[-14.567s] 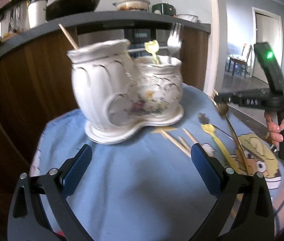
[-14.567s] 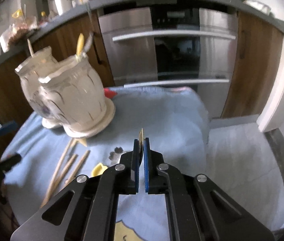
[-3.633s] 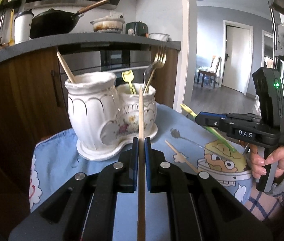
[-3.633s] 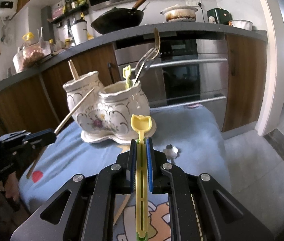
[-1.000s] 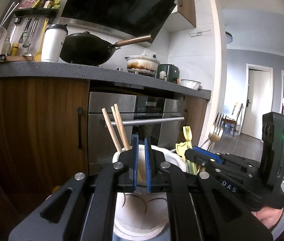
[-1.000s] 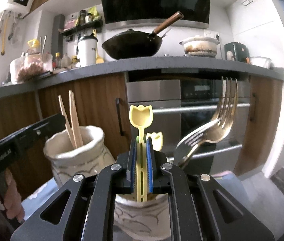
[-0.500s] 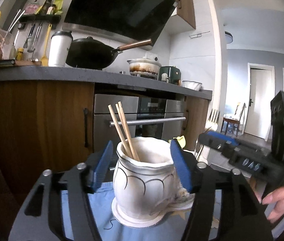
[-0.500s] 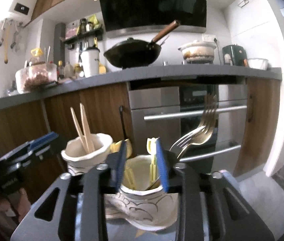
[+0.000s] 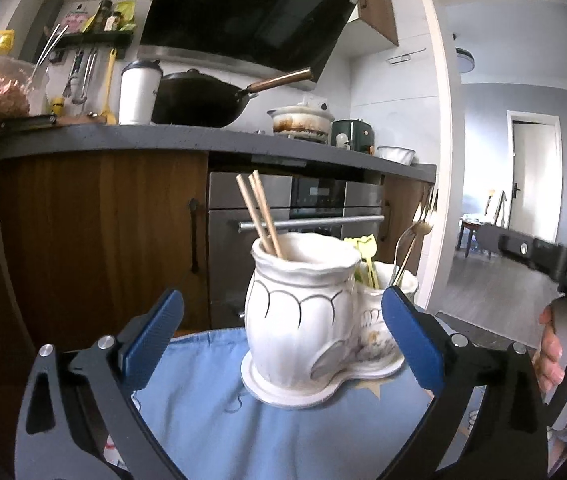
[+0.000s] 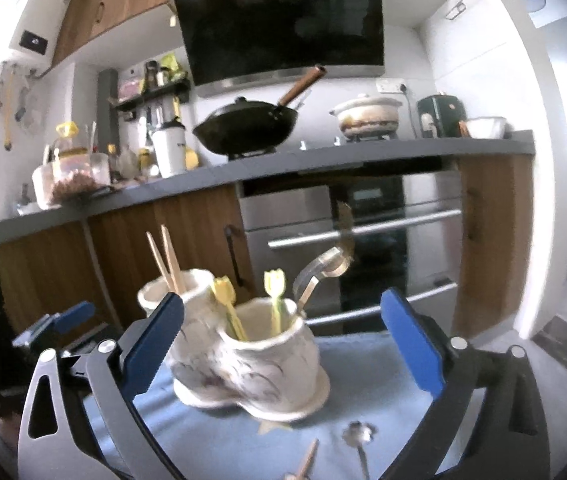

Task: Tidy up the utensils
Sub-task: 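Grasp the silver flower-handled spoon on the cloth with the right tool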

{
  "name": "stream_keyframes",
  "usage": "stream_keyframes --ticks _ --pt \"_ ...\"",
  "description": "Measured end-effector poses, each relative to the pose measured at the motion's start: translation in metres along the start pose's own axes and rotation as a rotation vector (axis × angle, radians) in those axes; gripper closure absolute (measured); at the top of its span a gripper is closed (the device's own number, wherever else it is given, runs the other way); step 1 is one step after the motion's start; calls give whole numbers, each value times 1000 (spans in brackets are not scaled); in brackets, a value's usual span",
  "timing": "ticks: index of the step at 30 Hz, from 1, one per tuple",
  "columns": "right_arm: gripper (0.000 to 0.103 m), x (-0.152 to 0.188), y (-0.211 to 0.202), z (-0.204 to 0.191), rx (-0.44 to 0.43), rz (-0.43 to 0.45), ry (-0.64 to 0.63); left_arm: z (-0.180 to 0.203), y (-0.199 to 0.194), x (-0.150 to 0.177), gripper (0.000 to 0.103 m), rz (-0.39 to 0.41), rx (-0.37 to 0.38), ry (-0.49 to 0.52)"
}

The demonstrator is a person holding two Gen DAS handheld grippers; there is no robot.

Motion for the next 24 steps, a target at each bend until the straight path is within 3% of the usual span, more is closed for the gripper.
stream_keyframes --ticks 17,24 --pt "5 57 3 37 113 -190 -6 -5 -17 45 5 -150 2 -62" --pt "5 82 14 57 165 -345 -105 -2 -11 53 5 -183 6 -52"
Point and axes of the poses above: each gripper's, at about its wrist camera, not at the fingertips, and y roughly the way its jaws point, z to its right, x to its underside, the point moved 9 cm from there along y, roughly the way its jaws point, and after that the axes turned 4 degrees about x, right-handed, at the moved point
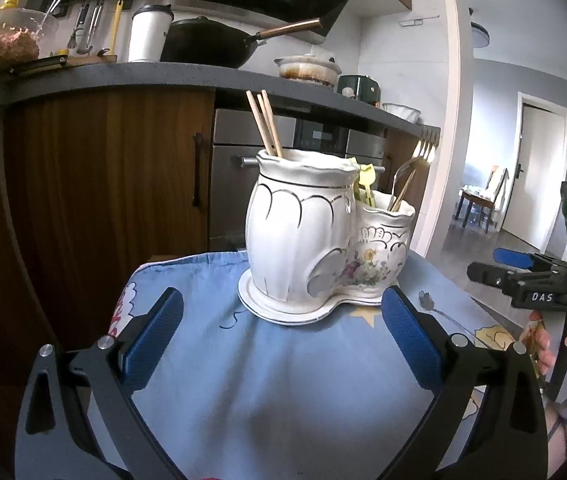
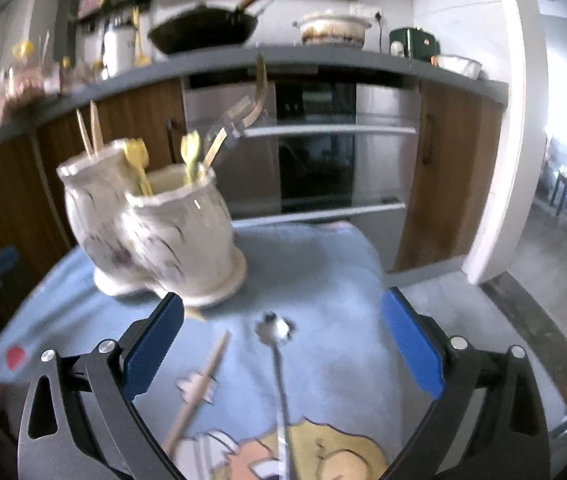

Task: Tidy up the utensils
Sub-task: 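Grasp the silver flower-handled spoon on the cloth with the right tool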

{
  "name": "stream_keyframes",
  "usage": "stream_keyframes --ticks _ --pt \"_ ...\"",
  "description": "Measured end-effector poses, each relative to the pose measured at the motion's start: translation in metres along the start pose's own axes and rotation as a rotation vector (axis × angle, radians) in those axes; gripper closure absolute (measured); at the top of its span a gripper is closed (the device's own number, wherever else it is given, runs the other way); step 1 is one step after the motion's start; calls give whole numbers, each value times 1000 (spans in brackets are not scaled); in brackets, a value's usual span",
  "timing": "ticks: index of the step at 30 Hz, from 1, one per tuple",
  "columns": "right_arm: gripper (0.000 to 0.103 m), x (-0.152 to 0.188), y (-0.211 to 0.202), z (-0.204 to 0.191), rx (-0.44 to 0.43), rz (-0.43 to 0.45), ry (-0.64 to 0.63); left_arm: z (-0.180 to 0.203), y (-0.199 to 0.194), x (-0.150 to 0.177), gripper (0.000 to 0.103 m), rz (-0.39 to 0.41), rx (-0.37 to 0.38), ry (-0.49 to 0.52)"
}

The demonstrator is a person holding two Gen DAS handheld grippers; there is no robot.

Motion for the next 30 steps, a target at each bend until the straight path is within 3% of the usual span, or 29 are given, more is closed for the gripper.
stream_keyframes --ticks 7,19,30 --pt "5 24 24 9 7 -124 -25 8 8 3 5 -30 6 16" --pt "9 37 33 -6 -60 -192 -54 18 12 6 5 -51 6 47" --pt "62 52 36 -19 -68 -252 -121 21 11 9 5 -52 11 55"
Point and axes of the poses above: each gripper's, at about its wrist camera, not at the fingertips, and y roughly the way its jaws point, z to its right, x to its underside, the point moved 9 cm from there along y, roughly the way its jaws point, and after that the axes turned 4 degrees about x, right-handed, at the moved point
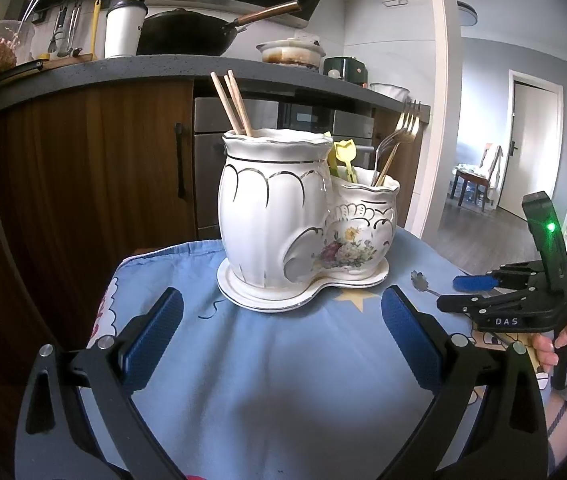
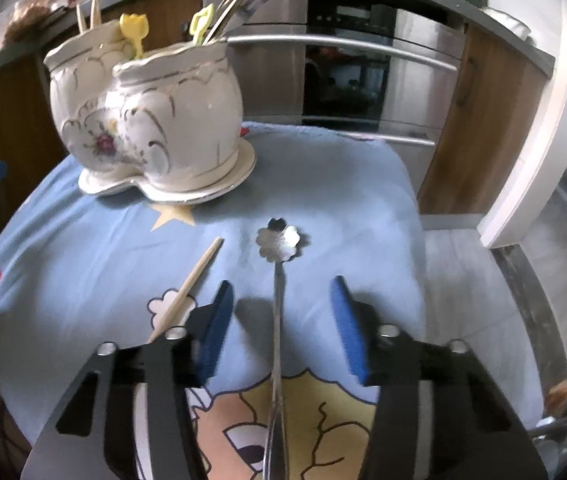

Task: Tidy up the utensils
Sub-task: 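Grasp the silver flower-handled spoon on the cloth with the right tool, then lift the silver spoon with the right tool while the left grasps the last chopstick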

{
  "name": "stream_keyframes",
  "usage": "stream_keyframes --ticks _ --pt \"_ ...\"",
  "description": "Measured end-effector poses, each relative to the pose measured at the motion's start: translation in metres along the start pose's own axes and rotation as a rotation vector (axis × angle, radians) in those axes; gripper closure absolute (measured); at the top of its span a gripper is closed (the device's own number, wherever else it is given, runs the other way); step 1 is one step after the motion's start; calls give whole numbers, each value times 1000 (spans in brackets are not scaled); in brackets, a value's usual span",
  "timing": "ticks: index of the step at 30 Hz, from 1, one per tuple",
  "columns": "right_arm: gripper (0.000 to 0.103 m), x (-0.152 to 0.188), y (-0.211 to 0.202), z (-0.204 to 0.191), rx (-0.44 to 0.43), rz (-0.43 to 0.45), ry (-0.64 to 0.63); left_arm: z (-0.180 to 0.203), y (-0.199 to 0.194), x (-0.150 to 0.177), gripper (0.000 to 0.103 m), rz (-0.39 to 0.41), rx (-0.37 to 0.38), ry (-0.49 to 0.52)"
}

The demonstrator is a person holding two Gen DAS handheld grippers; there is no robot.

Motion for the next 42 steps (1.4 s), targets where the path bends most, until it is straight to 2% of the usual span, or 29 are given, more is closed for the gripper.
stream_keyframes --ticks 6,10,17,19,23,37,42 --pt "70 1 4 0 -40 -17 16 14 4 1 5 -28 -17 37" --pt "80 1 4 0 -53 -17 14 33 9 5 5 -68 13 45" --pt "91 1 5 1 -74 -18 22 69 18 16 5 -135 46 92" --pt "99 1 6 3 -95 -20 42 79 24 21 5 -164 59 89" --pt "99 -1 3 6 -130 0 70 93 34 29 5 -219 71 92" --pt "99 -16 -30 21 -165 134 131 144 53 56 6 -369 131 162" --pt "99 -15 -39 25 -168 155 147 151 59 68 25 -428 131 173"
Point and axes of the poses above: each gripper's, at about its wrist camera, not at the fingertips, and y roughly the way its jaws point, z to its right, x to its underside, the point moved 9 cm from there along y, roughly the way its jaws point, and after that the axes turned 4 degrees about x, right-handed, at the moved point
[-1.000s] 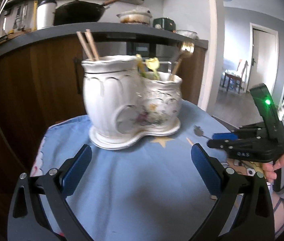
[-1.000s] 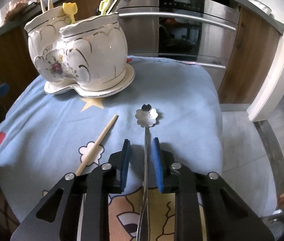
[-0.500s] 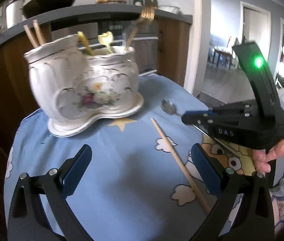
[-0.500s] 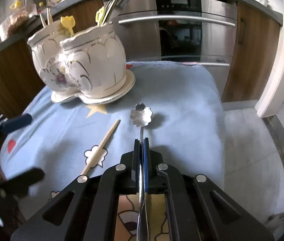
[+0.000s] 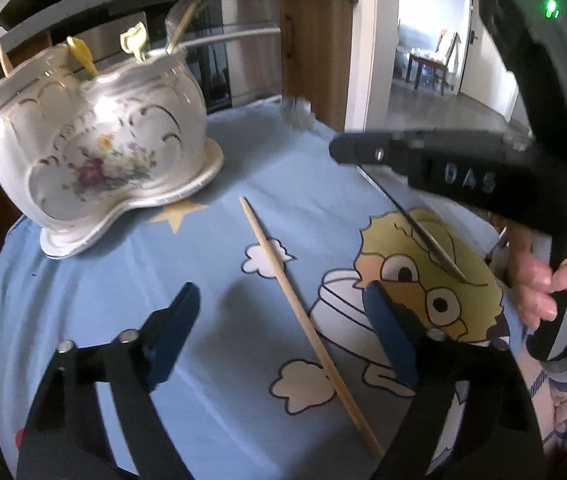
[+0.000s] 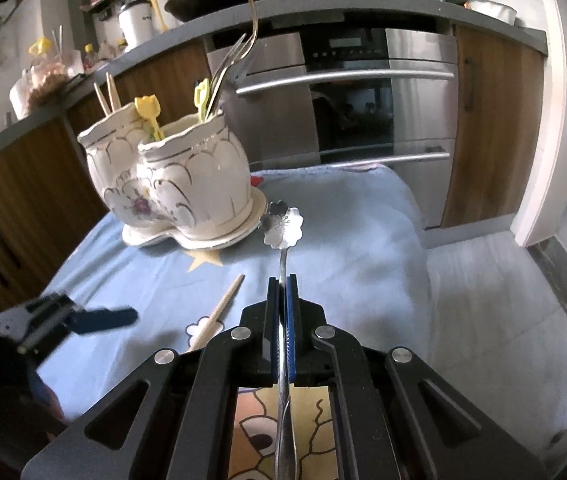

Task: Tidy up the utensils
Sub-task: 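Lift the silver spoon with the right tool while the left grasps the last chopstick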

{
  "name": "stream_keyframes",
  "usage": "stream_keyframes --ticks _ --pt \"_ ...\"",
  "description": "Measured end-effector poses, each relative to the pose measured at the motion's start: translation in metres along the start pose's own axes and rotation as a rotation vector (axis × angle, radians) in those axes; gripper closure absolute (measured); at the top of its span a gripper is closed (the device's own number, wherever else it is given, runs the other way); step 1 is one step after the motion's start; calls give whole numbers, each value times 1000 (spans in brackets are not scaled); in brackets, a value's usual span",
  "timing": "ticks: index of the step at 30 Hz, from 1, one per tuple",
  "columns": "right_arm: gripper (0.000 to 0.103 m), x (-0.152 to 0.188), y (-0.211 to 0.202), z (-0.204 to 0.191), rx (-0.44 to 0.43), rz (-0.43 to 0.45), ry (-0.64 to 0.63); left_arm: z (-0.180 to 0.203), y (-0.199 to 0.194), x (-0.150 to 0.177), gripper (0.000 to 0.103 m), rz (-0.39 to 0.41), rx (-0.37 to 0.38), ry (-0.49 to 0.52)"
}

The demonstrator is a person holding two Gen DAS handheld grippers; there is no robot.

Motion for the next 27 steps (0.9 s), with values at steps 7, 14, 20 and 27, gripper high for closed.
stream_keyframes --ticks 7,14,20,27 --pt "99 -5 -7 -4 -20 37 8 -3 6 6 50 -26 8 -18" --pt "101 -15 -21 -11 -58 104 6 -20 2 4 94 -30 60 -57" --pt "101 -18 -24 -12 -62 121 12 -39 -12 0 103 11 42 -64" --pt "101 -25 -36 -17 -62 182 -2 -64 -39 -4 103 75 55 -107"
Point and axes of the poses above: each gripper's, at about its wrist camera, not at the fingertips, and y roughly the way its jaws point, z to its right, x to its underside, the point moved 9 cm from there along y, roughly the way its jaws point, and after that the axes turned 4 degrees about x, right-handed, at the moved point
